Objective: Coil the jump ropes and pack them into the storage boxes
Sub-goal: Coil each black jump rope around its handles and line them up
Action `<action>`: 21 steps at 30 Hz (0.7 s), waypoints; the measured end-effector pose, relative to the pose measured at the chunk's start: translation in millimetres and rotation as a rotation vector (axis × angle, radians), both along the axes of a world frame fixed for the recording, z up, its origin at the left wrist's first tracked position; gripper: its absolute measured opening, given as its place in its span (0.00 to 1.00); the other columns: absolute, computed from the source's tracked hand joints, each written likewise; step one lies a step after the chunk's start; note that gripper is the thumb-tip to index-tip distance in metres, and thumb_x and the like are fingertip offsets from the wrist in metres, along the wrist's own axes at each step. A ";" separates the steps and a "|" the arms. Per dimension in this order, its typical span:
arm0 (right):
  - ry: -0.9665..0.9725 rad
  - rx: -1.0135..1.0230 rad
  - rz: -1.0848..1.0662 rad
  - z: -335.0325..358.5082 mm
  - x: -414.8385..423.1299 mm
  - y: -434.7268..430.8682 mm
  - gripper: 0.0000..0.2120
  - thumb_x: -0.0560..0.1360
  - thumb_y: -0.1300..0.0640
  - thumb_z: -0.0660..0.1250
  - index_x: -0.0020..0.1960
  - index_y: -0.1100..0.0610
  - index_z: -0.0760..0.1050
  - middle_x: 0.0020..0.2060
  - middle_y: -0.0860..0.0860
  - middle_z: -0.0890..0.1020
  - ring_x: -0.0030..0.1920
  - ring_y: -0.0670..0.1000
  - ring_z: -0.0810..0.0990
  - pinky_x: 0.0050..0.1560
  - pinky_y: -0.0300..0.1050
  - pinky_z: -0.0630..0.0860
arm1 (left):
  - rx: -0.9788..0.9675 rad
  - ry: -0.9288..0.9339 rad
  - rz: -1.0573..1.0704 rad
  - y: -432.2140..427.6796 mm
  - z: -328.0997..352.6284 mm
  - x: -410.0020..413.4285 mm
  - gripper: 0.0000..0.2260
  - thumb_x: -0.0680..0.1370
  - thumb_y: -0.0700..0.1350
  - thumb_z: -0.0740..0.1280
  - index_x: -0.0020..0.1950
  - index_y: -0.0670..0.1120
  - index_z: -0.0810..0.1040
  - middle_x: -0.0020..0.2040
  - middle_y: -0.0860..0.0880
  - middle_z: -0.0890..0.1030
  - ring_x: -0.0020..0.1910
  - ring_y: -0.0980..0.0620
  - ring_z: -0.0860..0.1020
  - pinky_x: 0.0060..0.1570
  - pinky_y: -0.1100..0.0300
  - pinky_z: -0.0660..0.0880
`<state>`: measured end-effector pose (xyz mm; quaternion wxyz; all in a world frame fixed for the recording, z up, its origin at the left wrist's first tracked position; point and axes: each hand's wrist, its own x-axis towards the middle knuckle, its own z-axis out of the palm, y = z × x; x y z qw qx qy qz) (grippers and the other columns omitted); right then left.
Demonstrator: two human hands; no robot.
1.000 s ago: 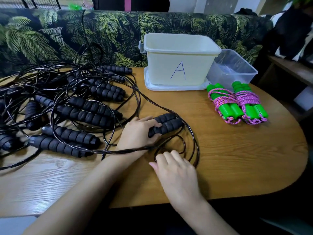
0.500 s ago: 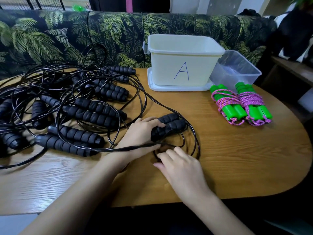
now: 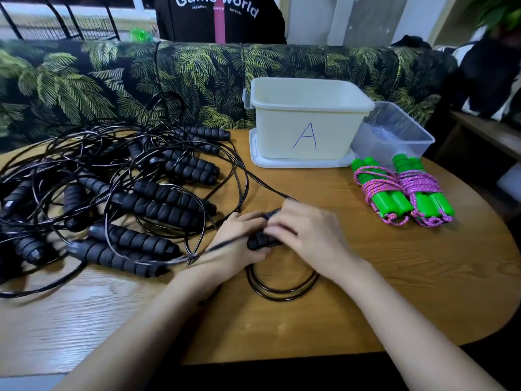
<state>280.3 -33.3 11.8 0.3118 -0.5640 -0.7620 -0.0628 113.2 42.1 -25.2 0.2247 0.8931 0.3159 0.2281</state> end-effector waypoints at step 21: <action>0.311 -0.030 -0.291 -4.5 54.8 43.7 0.08 0.76 0.61 0.67 0.52 0.53 0.81 0.40 0.46 0.79 0.38 0.48 0.77 0.43 0.45 0.75 | -0.007 -0.039 -0.060 -9.1 -0.3 -40.5 0.21 0.71 0.50 0.73 0.65 0.58 0.79 0.70 0.52 0.74 0.57 0.49 0.73 0.62 0.62 0.66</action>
